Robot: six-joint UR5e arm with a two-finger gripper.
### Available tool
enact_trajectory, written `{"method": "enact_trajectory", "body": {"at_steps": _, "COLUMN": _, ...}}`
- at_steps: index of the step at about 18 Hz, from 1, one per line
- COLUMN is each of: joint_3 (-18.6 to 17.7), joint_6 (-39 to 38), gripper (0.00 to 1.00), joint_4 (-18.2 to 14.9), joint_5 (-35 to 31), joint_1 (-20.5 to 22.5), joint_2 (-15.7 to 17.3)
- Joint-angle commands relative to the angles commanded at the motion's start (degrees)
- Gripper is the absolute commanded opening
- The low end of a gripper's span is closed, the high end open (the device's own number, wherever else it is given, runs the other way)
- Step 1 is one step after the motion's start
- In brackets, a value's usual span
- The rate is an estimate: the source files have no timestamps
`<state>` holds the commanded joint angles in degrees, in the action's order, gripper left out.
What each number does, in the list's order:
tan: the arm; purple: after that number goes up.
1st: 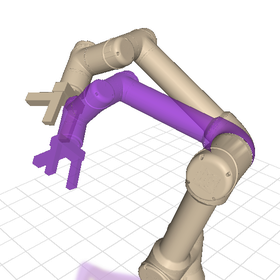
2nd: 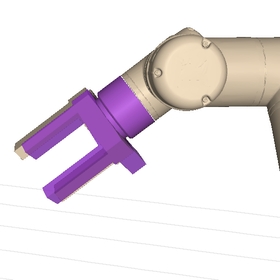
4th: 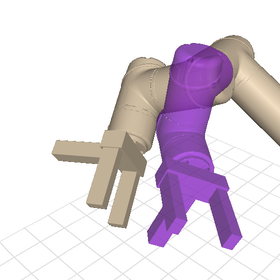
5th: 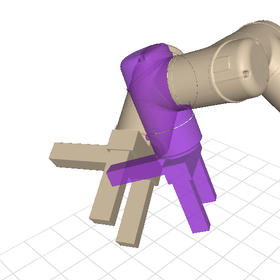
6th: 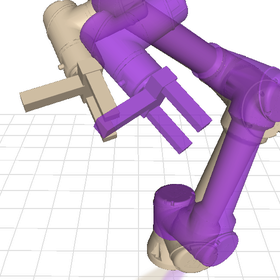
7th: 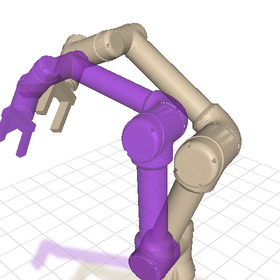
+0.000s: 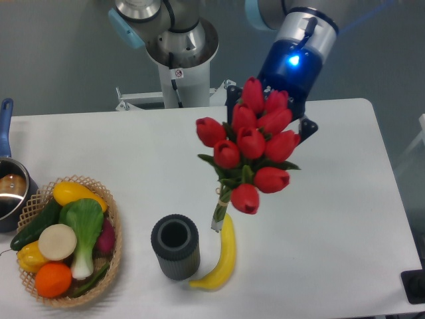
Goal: Place the flowers on the table
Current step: 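Swing the held red tulip bunch upside down, blooms toward the table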
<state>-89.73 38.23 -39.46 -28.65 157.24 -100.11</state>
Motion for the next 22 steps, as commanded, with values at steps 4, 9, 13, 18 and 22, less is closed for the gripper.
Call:
{"method": "enact_trajectory", "body": {"at_steps": 4, "joint_3": -1.06, "joint_6": 2.64, "gripper": 0.37, "joint_4": -0.09, "joint_5": -0.35, "joint_1": 0.53, "joint_2": 0.00}}
{"method": "enact_trajectory", "body": {"at_steps": 9, "joint_3": -1.06, "joint_6": 2.82, "gripper": 0.37, "joint_4": -0.26, "joint_5": -0.79, "joint_1": 1.41, "joint_2": -0.09}}
{"method": "enact_trajectory", "body": {"at_steps": 13, "joint_3": -1.14, "joint_6": 2.82, "gripper": 0.37, "joint_4": -0.35, "joint_5": -4.38, "joint_1": 1.49, "joint_2": 0.17}}
{"method": "enact_trajectory", "body": {"at_steps": 18, "joint_3": -1.32, "joint_6": 2.38, "gripper": 0.37, "joint_4": -0.61, "joint_5": -15.36, "joint_1": 0.97, "joint_2": 1.66}}
{"method": "enact_trajectory", "body": {"at_steps": 22, "joint_3": -3.52, "joint_6": 3.69, "gripper": 0.38, "joint_4": -0.79, "joint_5": -26.51, "joint_1": 0.70, "joint_2": 3.60}}
